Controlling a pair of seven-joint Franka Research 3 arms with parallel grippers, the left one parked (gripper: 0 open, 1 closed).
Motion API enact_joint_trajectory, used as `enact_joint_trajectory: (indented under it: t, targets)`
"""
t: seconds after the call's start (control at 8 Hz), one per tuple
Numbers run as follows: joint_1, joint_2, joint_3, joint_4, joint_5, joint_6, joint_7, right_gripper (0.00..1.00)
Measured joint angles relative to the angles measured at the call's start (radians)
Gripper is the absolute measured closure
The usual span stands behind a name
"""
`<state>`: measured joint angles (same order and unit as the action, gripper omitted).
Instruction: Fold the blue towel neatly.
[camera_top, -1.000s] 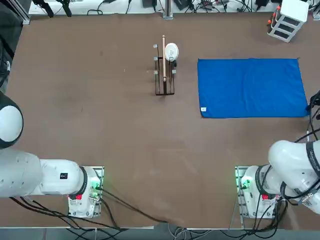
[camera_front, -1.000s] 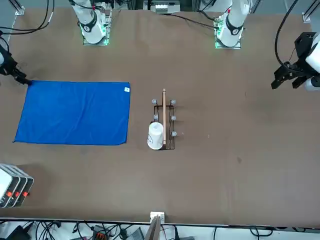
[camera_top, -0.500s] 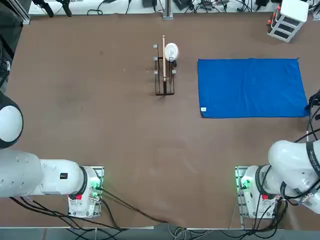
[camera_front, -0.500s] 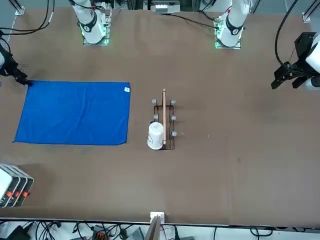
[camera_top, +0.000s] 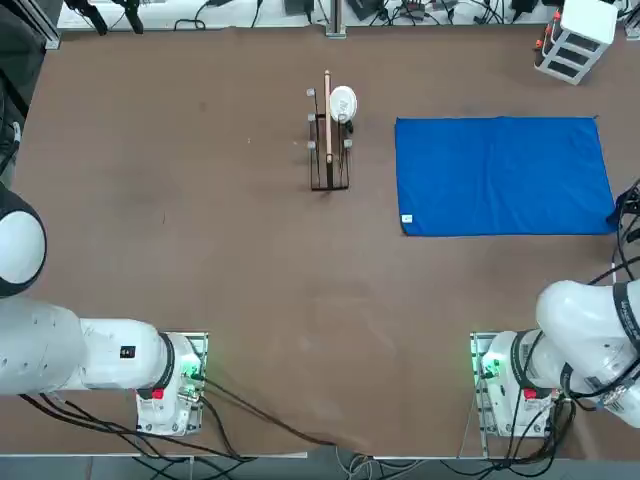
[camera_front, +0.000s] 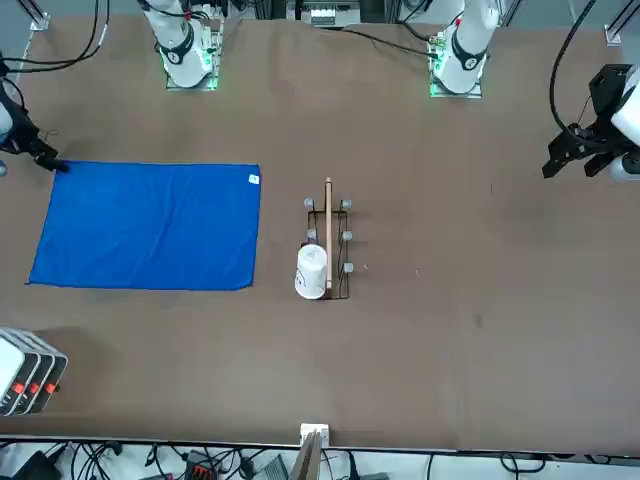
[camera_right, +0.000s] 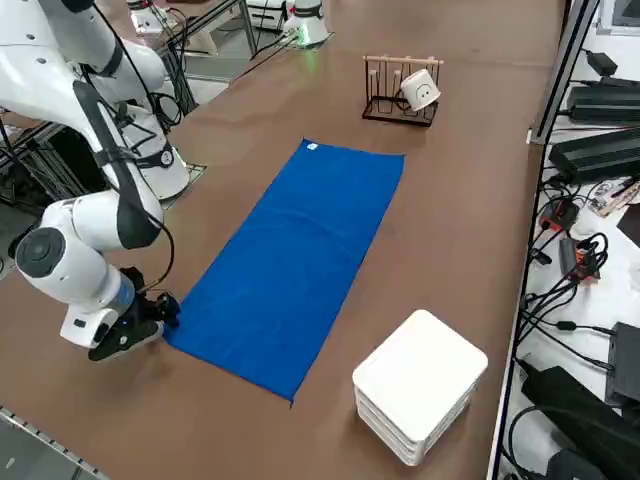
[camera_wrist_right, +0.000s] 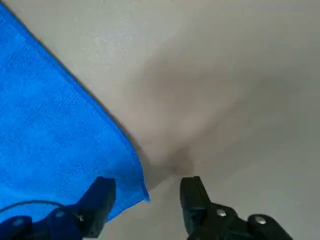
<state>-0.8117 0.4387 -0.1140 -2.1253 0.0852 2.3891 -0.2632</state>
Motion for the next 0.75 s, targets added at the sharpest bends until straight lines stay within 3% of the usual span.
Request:
enact_joint_trajectory:
  t: [0.5, 0.75]
  targets:
    - [0.000, 0.011, 0.000, 0.000, 0.000, 0.019, 0.002, 0.26]
    - [0.000, 0.010, -0.001, 0.001, 0.000, 0.023, 0.005, 0.37]
